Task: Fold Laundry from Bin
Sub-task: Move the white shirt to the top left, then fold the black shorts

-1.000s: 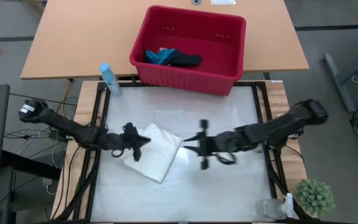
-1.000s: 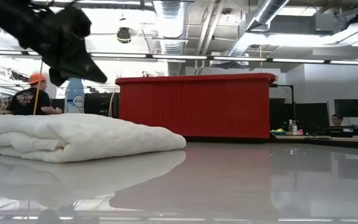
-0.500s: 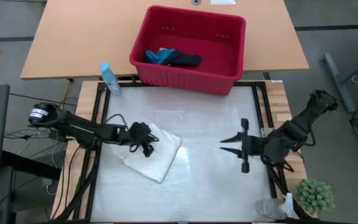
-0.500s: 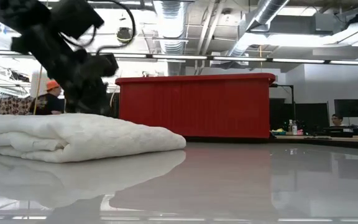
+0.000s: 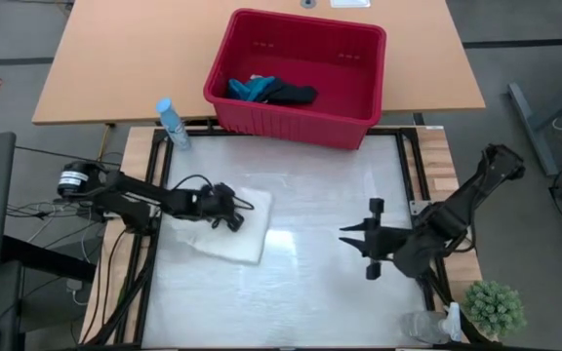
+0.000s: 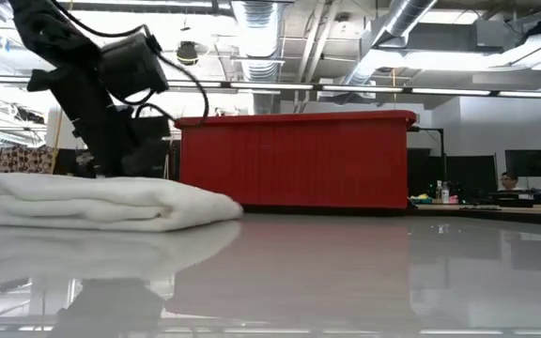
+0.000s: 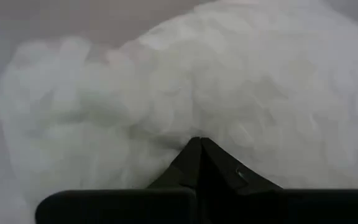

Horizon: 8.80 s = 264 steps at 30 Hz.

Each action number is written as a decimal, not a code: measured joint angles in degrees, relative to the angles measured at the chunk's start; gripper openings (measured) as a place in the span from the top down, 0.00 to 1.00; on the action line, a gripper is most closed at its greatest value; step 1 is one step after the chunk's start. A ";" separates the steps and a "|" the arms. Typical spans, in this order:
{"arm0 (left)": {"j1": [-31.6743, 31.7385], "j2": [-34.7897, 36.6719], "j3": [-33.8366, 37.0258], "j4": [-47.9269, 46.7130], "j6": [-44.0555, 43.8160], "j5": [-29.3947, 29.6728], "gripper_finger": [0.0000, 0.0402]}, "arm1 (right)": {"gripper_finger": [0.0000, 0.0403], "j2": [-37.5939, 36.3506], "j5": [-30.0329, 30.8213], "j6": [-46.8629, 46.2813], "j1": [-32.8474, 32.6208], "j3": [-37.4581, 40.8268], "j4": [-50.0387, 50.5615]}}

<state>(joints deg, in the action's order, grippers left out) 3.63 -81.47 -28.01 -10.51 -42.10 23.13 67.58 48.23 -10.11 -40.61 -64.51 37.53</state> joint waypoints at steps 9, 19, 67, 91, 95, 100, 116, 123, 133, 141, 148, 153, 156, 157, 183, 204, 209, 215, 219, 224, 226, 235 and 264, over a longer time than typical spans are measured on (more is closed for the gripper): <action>15.95 5.97 0.26 -13.02 14.39 5.35 1.00 | 0.71 1.03 -0.01 -0.02 0.50 0.00 0.23; 22.26 17.72 -11.77 -27.62 21.00 6.45 1.00 | 0.71 0.61 -0.07 -0.13 0.50 0.00 -0.06; -11.71 5.17 -14.59 -38.30 -10.80 8.34 1.00 | 0.71 0.71 12.42 -8.13 2.99 0.00 1.73; 7.31 18.23 -29.52 -9.45 46.18 22.49 1.00 | 0.71 5.87 5.38 4.73 46.85 0.00 -1.93; 16.18 17.37 -29.53 -2.64 58.03 11.29 1.00 | 0.71 8.90 2.17 13.61 50.34 -0.04 -5.78; 25.74 17.22 -29.53 1.22 66.83 1.49 0.94 | 0.71 10.42 1.48 30.27 51.16 0.00 -16.11; 46.58 -3.39 -32.71 25.49 69.62 -23.83 0.94 | 0.71 13.67 -3.57 31.10 66.29 -0.04 -33.12; 44.61 -11.59 -45.57 2.83 64.77 -22.49 0.94 | 0.71 15.03 -4.61 31.92 65.73 -0.02 -25.87; 38.44 -9.01 -50.26 -19.37 46.50 -25.02 0.94 | 0.71 13.37 -4.63 36.04 63.86 -0.02 -26.42; 31.27 -8.91 -50.22 -20.52 46.82 -20.33 0.94 | 0.71 12.66 -3.32 36.13 63.14 -0.02 -26.39; 29.77 -3.95 -49.86 -17.96 47.32 -17.42 0.95 | 0.71 12.12 -10.22 32.53 66.56 0.00 -30.71; 28.64 3.86 -49.99 -18.73 47.46 -22.85 0.95 | 0.71 11.95 -17.46 29.88 69.59 -2.23 -39.78; 27.63 8.31 -49.99 -20.88 47.83 -18.69 0.95 | 0.71 12.30 -18.70 29.90 71.69 -5.16 -46.92; 27.29 9.75 -50.00 -21.50 47.72 -17.21 0.95 | 0.71 12.67 -18.77 29.99 72.95 -6.12 -48.88; 24.92 14.73 -43.21 -24.81 54.73 -14.85 0.95 | 0.71 63.06 -30.16 41.90 86.73 -59.71 -14.83; 24.97 14.73 -35.50 -16.55 54.52 -18.81 0.68 | 0.40 63.73 -49.41 33.75 91.38 -59.80 11.52; 24.97 14.73 -35.50 -16.36 52.65 -18.81 0.60 | 0.39 64.07 -53.56 33.92 90.96 -59.78 18.96; 24.93 14.73 -35.50 -15.29 50.84 -18.81 0.56 | 0.39 66.71 -56.39 33.94 90.48 -59.78 22.17; 24.93 14.74 -35.50 -15.46 49.22 -18.77 0.56 | 0.41 70.65 -51.96 36.81 89.44 -59.87 22.46; 24.93 14.73 -35.50 -15.77 48.24 -17.78 0.56 | 0.63 71.88 -45.75 41.55 88.04 -60.08 23.60; 24.93 14.73 -35.50 -15.91 47.86 -17.30 0.56 | 0.81 71.17 -45.75 43.89 87.26 -59.91 23.59; 24.93 14.73 -35.52 -18.17 46.44 -13.32 0.56 | 0.97 59.51 -40.56 47.60 85.04 -59.68 19.28; 24.88 14.75 -35.56 -12.66 50.00 -11.48 0.56 | 0.73 34.75 -45.09 38.91 79.96 -59.71 11.00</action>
<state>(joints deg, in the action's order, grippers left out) 28.51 -66.72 -63.57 -23.18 7.91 11.64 102.32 3.14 28.80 39.34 -124.22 48.53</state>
